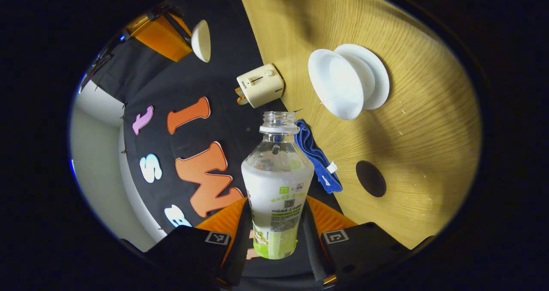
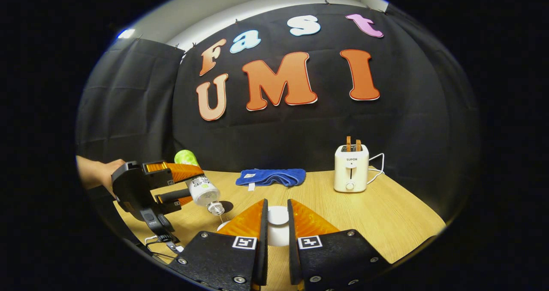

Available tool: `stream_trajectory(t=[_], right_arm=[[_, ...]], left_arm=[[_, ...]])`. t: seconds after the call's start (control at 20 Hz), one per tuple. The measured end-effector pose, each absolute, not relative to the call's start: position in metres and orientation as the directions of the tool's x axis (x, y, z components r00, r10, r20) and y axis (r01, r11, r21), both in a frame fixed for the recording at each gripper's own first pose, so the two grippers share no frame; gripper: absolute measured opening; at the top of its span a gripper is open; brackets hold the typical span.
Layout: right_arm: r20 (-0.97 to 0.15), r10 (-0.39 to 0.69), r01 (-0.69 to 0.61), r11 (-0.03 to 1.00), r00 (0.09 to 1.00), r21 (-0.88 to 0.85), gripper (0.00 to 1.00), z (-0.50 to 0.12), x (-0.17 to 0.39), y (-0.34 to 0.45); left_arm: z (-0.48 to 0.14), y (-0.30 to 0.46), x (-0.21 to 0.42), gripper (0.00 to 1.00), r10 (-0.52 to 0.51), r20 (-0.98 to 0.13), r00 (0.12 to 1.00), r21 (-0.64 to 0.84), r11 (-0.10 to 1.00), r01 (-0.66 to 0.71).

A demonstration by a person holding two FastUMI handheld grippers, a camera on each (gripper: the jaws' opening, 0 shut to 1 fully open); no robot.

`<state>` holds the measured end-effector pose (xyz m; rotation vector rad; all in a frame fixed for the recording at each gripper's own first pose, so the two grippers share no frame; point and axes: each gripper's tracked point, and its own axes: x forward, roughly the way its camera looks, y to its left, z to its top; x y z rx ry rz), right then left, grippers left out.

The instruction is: Open the teacup lid with one hand, grasp the water bottle and pour water into the teacup with the other hand; after pouring, place the water bottle on the coaster and then close the teacup lid.

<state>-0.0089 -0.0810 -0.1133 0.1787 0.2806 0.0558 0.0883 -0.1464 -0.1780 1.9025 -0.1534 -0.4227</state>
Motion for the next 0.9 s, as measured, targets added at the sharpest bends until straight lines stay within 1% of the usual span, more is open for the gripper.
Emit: stream_trajectory(t=[0.05,0.1,0.25,0.3,0.35,0.4,0.45,0.5,0.55,0.6,0.65,0.7,0.75,0.8,0.85,0.9], right_arm=[[-0.27,0.083,-0.031,0.981,0.959,0.19,0.21,-0.113,-0.008,-0.08],[-0.269,0.085,-0.032,0.98,0.959,0.196,0.2,-0.114,-0.008,-0.079],[-0.265,0.082,-0.026,0.978,0.961,0.209,0.21,-0.114,-0.004,-0.077],[-0.264,0.079,-0.02,0.975,0.961,0.22,0.2,-0.113,-0.003,-0.078],[-0.268,0.083,-0.021,0.974,0.96,0.226,0.2,-0.115,-0.002,-0.076],[-0.27,0.082,-0.019,0.974,0.959,0.227,0.2,-0.117,-0.001,-0.075],[-0.272,0.079,-0.017,0.974,0.959,0.224,0.2,-0.117,0.0,-0.075],[-0.274,0.081,-0.018,0.974,0.958,0.224,0.2,-0.118,0.0,-0.073],[-0.272,0.085,-0.022,0.974,0.959,0.228,0.2,-0.118,0.001,-0.072],[-0.271,0.089,-0.024,0.972,0.959,0.233,0.2,-0.118,0.002,-0.07],[-0.268,0.093,-0.028,0.971,0.959,0.238,0.2,-0.118,0.003,-0.068],[-0.27,0.097,-0.031,0.97,0.958,0.239,0.2,-0.119,0.003,-0.065],[-0.274,0.099,-0.032,0.971,0.957,0.238,0.2,-0.121,0.005,-0.064],[-0.277,0.099,-0.032,0.971,0.956,0.236,0.2,-0.122,0.006,-0.063],[-0.282,0.101,-0.033,0.971,0.954,0.238,0.2,-0.124,0.008,-0.062],[-0.299,0.112,-0.038,0.97,0.948,0.242,0.2,-0.13,0.009,-0.057]], left_arm=[[-0.18,-0.144,0.087,0.6,-0.305,-0.219,0.927,0.941,-0.316,0.118],[-0.182,-0.142,0.086,0.64,-0.303,-0.22,0.927,0.955,-0.261,0.142],[-0.179,-0.142,0.079,0.64,-0.295,-0.199,0.934,0.98,-0.087,0.181],[-0.182,-0.139,0.077,0.6,-0.287,-0.196,0.938,0.979,-0.01,0.202],[-0.182,-0.139,0.075,0.6,-0.288,-0.188,0.939,0.974,0.067,0.216],[-0.179,-0.137,0.076,0.64,-0.281,-0.168,0.945,0.968,0.136,0.213],[-0.172,-0.134,0.077,0.64,-0.27,-0.138,0.953,0.959,0.203,0.197],[-0.166,-0.129,0.08,0.6,-0.256,-0.114,0.96,0.945,0.271,0.185],[-0.161,-0.122,0.084,0.6,-0.238,-0.086,0.968,0.922,0.348,0.168],[-0.156,-0.111,0.09,0.67,-0.205,-0.063,0.977,0.894,0.423,0.146],[-0.155,-0.098,0.098,0.6,-0.173,-0.059,0.983,0.86,0.491,0.138],[-0.157,-0.09,0.104,0.63,-0.155,-0.062,0.986,0.818,0.558,0.14],[-0.155,-0.084,0.109,0.59,-0.134,-0.067,0.989,0.773,0.619,0.137],[-0.153,-0.078,0.119,0.6,-0.116,-0.066,0.991,0.724,0.678,0.128],[-0.158,-0.076,0.126,0.63,-0.112,-0.105,0.988,0.664,0.732,0.154],[-0.164,-0.077,0.133,0.63,-0.131,-0.135,0.982,0.595,0.782,0.186]])
